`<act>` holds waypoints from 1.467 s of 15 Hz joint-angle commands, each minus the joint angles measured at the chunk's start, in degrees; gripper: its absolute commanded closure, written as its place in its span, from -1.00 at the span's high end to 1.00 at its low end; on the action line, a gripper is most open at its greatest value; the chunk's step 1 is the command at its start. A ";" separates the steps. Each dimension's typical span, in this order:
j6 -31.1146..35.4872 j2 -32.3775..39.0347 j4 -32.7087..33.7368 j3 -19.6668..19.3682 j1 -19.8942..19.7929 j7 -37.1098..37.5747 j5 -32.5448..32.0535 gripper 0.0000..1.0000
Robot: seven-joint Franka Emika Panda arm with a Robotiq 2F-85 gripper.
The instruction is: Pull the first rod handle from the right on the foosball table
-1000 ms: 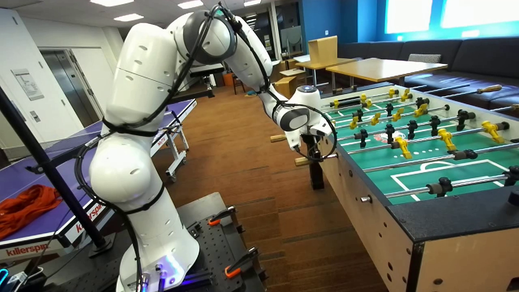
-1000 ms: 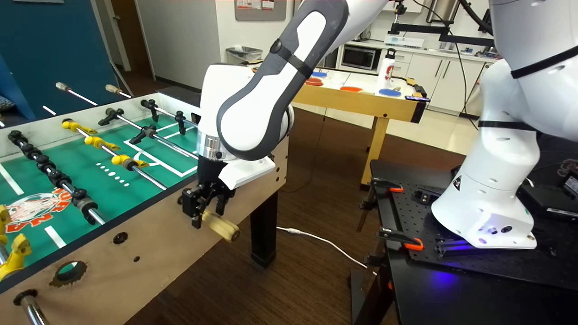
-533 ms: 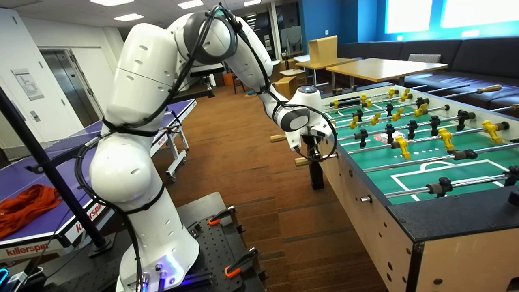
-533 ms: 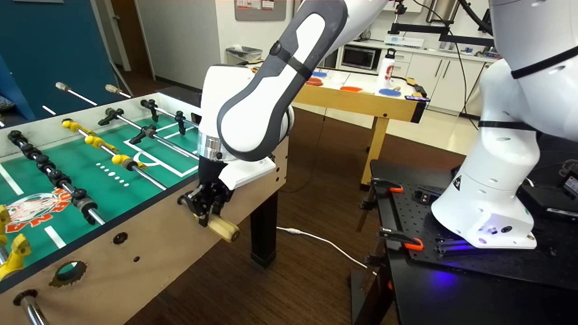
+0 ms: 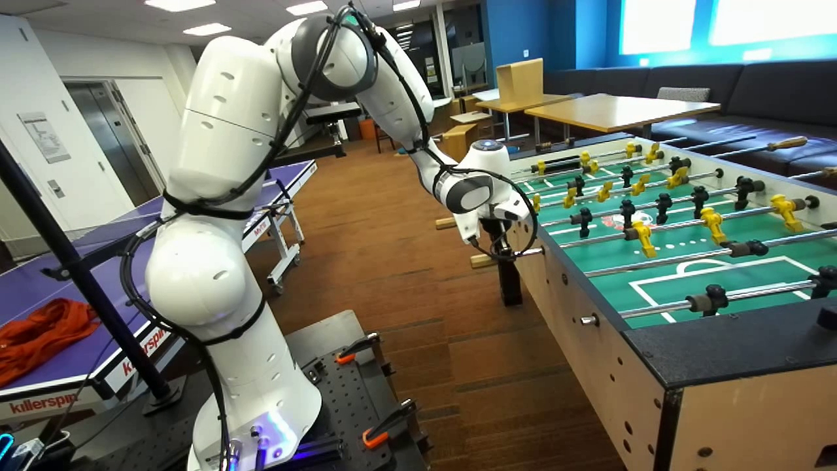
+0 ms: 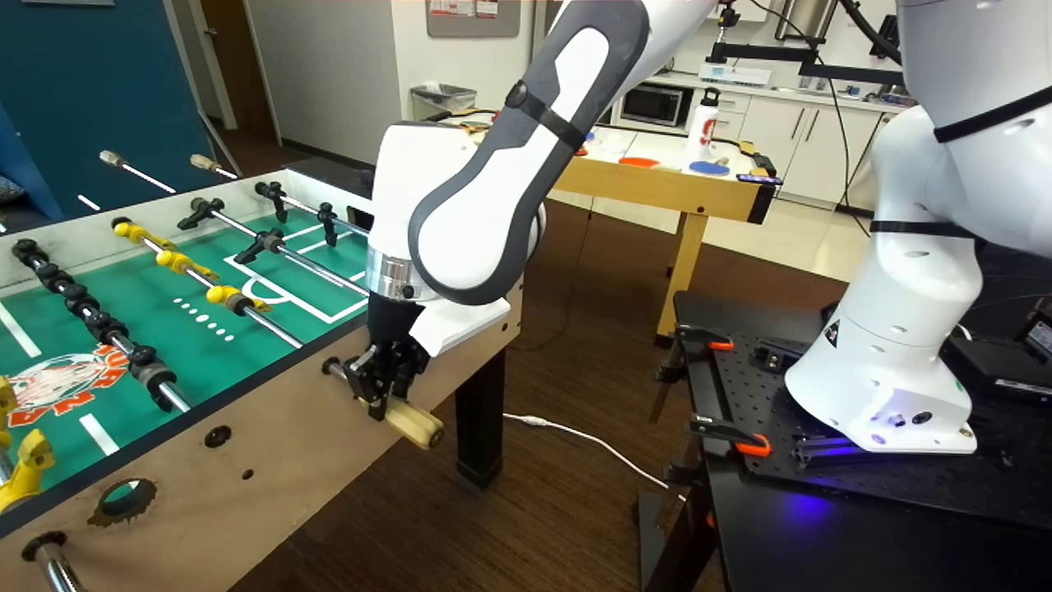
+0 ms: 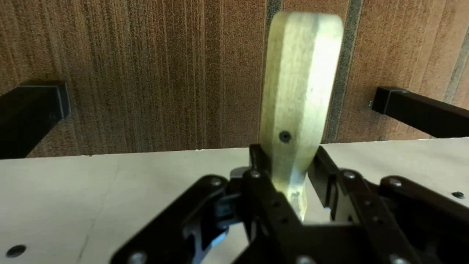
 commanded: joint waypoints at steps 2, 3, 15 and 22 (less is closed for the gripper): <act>5.35 -2.61 -7.16 2.88 3.16 0.63 0.50 -0.80; 6.29 -3.10 -8.42 3.35 3.41 0.59 0.64 -0.80; 19.47 -7.25 -22.20 13.64 2.95 3.51 5.82 -0.80; 16.72 -11.80 -25.98 15.34 1.74 3.89 5.40 0.80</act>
